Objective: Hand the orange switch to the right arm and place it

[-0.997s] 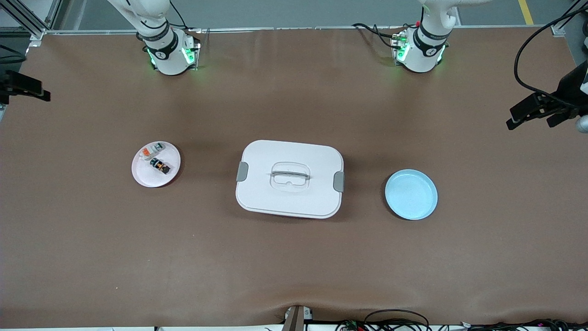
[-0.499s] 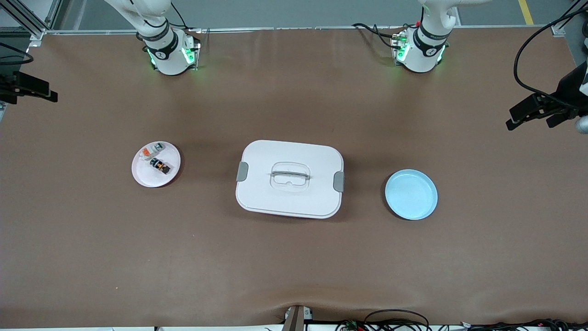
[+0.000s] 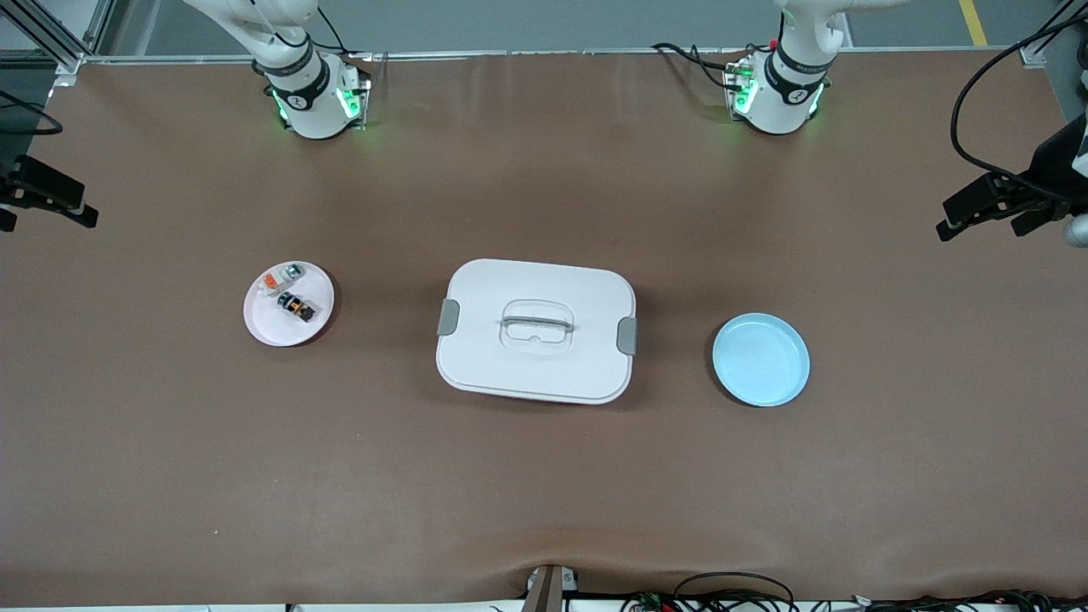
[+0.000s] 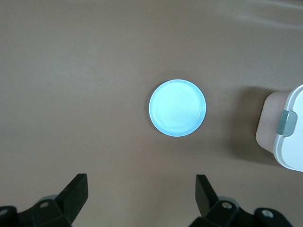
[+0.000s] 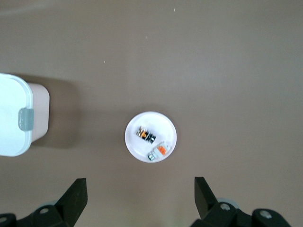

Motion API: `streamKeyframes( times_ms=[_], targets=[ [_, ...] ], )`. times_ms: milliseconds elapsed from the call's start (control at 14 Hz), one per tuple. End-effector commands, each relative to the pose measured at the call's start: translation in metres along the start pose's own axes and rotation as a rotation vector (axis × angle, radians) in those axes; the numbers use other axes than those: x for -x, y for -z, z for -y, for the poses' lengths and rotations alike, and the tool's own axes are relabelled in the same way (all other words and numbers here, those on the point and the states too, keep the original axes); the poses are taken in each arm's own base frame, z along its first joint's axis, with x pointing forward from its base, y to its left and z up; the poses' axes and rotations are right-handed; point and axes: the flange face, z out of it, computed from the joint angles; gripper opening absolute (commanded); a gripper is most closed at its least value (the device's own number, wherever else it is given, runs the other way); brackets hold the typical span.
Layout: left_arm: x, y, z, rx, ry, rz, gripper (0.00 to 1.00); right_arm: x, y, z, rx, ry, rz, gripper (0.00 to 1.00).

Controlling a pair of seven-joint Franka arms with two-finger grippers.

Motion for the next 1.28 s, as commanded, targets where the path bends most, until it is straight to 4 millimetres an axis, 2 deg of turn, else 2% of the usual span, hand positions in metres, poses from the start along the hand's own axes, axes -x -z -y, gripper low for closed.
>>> streamKeyframes(
  times_ms=[0, 214, 285, 570, 712, 1211],
  targets=[
    [0.000, 0.004, -0.001, -0.026, -0.010, 0.002, 1.00, -0.002, -0.001, -0.003, 0.006, -0.038, -0.009, 1.00],
    [0.000, 0.004, -0.001, -0.026, -0.010, 0.002, 1.00, -0.005, -0.020, -0.020, 0.004, -0.068, 0.030, 1.00],
    [0.000, 0.004, -0.001, -0.026, -0.010, 0.002, 1.00, -0.008, -0.025, -0.019, 0.004, -0.064, 0.036, 1.00],
    [0.000, 0.004, -0.001, -0.026, -0.010, 0.002, 1.00, -0.010, -0.020, -0.002, 0.005, -0.035, 0.005, 1.00],
    [0.000, 0.004, -0.001, -0.026, -0.010, 0.002, 1.00, -0.006, -0.018, 0.000, 0.006, -0.031, 0.007, 1.00],
    [-0.001, 0.004, -0.001, -0.026, -0.010, 0.002, 1.00, 0.024, -0.029, -0.001, 0.013, -0.040, 0.008, 1.00]
  ],
)
